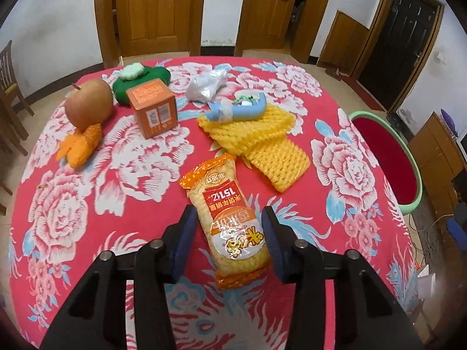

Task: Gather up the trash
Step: 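Move the left tool to the orange snack bag and grasp it, then grasp the yellow foam net with the right tool while the left tool holds the snack bag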

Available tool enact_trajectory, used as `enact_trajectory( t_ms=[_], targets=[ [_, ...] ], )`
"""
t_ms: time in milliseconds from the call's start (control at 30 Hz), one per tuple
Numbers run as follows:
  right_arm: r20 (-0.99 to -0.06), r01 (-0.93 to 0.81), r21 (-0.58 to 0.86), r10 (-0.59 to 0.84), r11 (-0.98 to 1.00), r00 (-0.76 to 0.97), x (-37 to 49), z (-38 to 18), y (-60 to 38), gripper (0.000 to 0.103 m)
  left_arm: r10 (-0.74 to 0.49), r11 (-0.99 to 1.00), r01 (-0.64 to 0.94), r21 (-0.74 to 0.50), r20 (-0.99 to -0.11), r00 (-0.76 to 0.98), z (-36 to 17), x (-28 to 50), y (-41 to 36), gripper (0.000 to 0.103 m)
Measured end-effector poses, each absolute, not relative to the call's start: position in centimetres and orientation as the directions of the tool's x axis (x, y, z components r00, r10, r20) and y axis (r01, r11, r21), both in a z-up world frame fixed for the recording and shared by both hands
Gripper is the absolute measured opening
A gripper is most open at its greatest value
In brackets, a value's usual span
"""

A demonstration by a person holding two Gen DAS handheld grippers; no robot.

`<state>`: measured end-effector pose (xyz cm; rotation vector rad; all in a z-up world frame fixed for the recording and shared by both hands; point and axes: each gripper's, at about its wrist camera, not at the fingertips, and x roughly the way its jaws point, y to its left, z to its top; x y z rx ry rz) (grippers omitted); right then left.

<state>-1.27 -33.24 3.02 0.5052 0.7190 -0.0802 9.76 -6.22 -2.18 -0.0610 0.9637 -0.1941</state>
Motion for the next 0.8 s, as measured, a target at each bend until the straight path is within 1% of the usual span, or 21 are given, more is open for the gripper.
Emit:
enact_trajectory(
  t_ms=[300, 467, 533, 633, 733, 800],
  targets=[
    [-0.620, 0.185, 0.348, 0.078, 0.919, 0.780, -2.4, 6.6, -31.0, 0.076, -0.191, 0.982, 0.115, -0.152, -0.755, 0.628, 0.6, 8.2, -3.5, 0.046],
    [-0.612, 0.108, 0.315, 0.115, 0.943, 0.783, -2.3, 8.7, -28.7, 0.076, -0.185, 0.983, 0.110, -0.149, -0.721, 0.668, 2.1, 7.5, -2.0, 0.046],
    [-0.612, 0.058, 0.336, 0.170, 0.940, 0.772, -2.0, 9.1, -27.9, 0.077, -0.176, 0.984, 0.102, -0.147, -0.705, 0.687, 2.8, 7.3, -1.2, 0.046],
    [-0.627, 0.017, 0.366, 0.233, 0.931, 0.743, -0.5, 8.8, -26.9, 0.078, -0.167, 0.985, 0.092, -0.146, -0.683, 0.711, 3.6, 7.2, -0.2, 0.046],
    [-0.651, 0.010, 0.321, 0.213, 0.947, 0.728, 1.0, 8.0, -25.5, 0.078, -0.157, 0.986, 0.082, -0.142, -0.672, 0.724, 4.0, 7.3, 0.8, 0.046],
    [-0.670, -0.006, 0.322, 0.232, 0.947, 0.706, 2.3, 7.1, -24.7, 0.078, -0.153, 0.987, 0.073, -0.147, -0.669, 0.727, 4.0, 7.6, 1.4, 0.046]
  ],
)
